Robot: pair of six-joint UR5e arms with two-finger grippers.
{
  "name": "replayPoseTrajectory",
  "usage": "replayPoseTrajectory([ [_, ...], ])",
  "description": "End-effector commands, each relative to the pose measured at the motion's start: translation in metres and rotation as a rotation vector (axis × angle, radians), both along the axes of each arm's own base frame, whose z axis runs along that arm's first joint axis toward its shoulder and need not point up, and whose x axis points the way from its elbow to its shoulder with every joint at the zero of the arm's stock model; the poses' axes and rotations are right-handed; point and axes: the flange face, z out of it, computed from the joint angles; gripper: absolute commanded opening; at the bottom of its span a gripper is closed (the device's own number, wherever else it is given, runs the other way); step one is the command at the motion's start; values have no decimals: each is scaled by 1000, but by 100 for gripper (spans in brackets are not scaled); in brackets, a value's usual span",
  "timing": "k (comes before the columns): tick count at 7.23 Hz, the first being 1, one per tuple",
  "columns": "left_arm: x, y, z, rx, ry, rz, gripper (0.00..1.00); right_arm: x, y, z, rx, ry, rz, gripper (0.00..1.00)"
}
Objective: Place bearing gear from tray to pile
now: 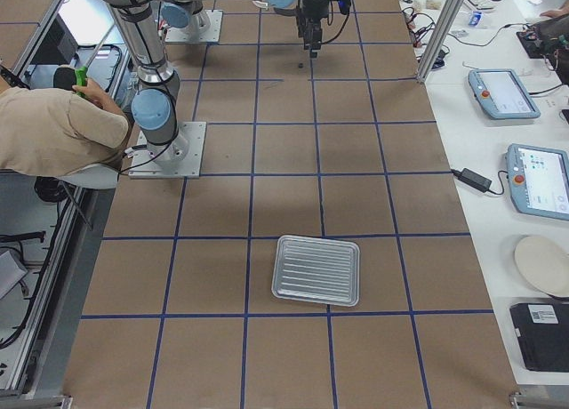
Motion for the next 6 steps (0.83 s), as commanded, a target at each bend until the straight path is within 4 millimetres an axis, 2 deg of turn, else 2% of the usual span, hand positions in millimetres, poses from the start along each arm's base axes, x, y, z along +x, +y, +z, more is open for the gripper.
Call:
replayPoseTrajectory([
  [1,-39,3,-23,20,2,-13,100,-1,0,0,0,2,-1,100],
  [2,-50,9,-27,27,-5,-28,100,-1,0,0,0,2,-1,100],
  [3,-54,10,-31,36,4,-16,100,-1,0,0,1,2,-1,100],
  [4,-57,12,-35,41,-2,-13,96,-1,0,0,0,2,-1,100],
  [5,-56,11,-33,35,-7,-19,63,-1,0,0,0,2,-1,100],
  [6,-55,11,-33,37,-7,-12,42,-1,0,0,0,2,-1,100],
])
